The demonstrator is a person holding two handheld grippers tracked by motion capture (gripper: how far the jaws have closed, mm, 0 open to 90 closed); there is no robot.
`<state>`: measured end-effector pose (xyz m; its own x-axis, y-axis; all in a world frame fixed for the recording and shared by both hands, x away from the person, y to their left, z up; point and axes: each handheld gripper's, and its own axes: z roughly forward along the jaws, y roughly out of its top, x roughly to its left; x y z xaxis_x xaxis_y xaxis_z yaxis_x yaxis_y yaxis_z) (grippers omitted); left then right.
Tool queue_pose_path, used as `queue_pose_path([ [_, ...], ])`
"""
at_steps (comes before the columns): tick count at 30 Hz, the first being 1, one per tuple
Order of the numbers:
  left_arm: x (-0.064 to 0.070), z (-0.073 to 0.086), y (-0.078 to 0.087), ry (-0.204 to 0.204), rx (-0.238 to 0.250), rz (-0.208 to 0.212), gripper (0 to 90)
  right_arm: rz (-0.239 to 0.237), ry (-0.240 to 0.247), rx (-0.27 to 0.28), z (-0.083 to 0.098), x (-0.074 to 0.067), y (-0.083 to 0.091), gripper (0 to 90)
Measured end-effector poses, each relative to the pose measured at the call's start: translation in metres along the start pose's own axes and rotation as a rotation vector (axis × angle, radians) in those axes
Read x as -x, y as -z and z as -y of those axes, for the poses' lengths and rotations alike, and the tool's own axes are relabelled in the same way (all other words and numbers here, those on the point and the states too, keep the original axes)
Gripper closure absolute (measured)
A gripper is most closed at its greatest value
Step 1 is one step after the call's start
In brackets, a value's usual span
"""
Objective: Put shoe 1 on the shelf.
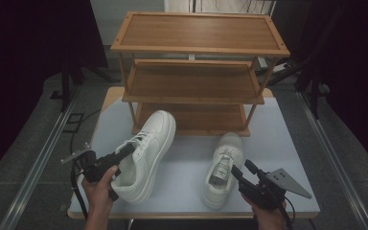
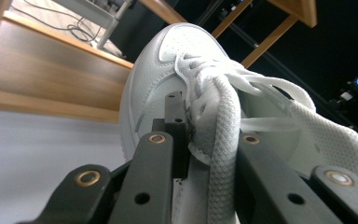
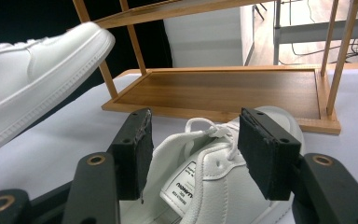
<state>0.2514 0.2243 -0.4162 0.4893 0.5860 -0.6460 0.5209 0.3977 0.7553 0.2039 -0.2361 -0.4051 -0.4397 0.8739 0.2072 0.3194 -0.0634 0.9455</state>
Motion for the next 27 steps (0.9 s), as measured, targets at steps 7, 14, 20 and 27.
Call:
queue_pose_path([
  [7, 0.012, -0.008, -0.007, -0.004, 0.008, 0.028, 81.9, 0.005, -0.009, 0.006, -0.001, 0.002, 0.002, 45.1],
  [14, 0.019, -0.012, -0.008, 0.0, 0.042, 0.044, 81.9, 0.014, -0.006, 0.012, -0.002, 0.002, 0.003, 45.1],
  [20, 0.022, -0.019, -0.008, 0.002, 0.065, 0.052, 81.8, 0.018, -0.004, 0.01, -0.002, 0.003, 0.003, 45.1],
  [27, 0.027, -0.03, -0.014, 0.006, 0.081, 0.078, 81.8, 0.011, -0.002, 0.007, -0.002, 0.001, 0.002, 45.1],
])
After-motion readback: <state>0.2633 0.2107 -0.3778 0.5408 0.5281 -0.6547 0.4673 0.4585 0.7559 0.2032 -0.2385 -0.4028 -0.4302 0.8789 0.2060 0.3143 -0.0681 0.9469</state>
